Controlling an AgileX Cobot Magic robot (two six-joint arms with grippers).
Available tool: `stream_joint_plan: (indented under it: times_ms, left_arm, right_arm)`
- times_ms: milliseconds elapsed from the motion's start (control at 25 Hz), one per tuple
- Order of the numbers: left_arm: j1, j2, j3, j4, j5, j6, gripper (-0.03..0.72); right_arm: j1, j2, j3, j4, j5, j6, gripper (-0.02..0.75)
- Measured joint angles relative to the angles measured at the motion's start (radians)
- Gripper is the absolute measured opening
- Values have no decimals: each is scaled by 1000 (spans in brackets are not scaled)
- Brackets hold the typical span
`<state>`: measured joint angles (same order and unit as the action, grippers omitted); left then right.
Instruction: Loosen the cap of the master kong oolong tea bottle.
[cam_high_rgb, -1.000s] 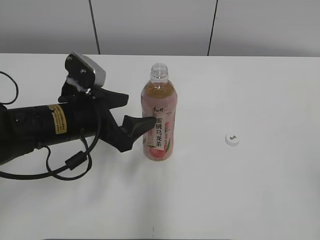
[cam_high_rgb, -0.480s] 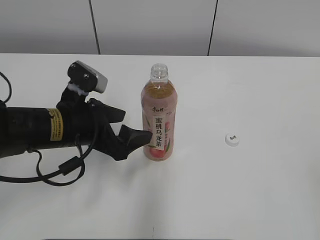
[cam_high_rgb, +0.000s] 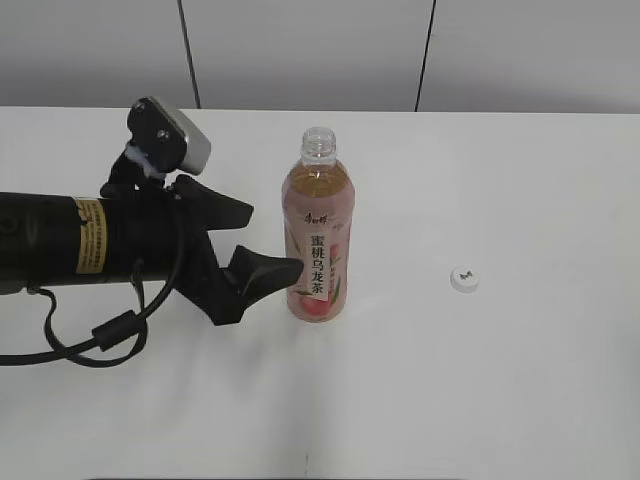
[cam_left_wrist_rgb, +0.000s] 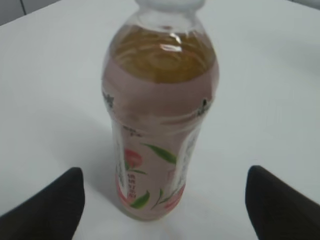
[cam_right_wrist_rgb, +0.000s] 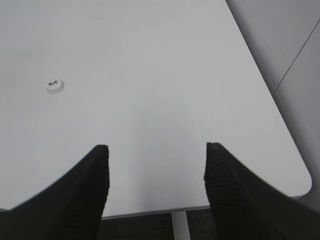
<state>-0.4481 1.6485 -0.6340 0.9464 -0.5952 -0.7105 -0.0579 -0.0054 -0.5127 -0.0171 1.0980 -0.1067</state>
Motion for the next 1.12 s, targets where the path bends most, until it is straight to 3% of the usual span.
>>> stream_joint_plan:
  times_ms: [240, 800, 1120]
  left_arm:
    - [0, 0, 0, 115, 36, 23, 566]
    - [0, 0, 0, 122, 42, 31, 557]
    - [0, 0, 0, 122, 42, 147, 557]
  right_arm:
    - [0, 0, 0, -1, 0, 0, 461]
    - [0, 0, 0, -1, 0, 0, 461]
    - [0, 0, 0, -1, 0, 0, 461]
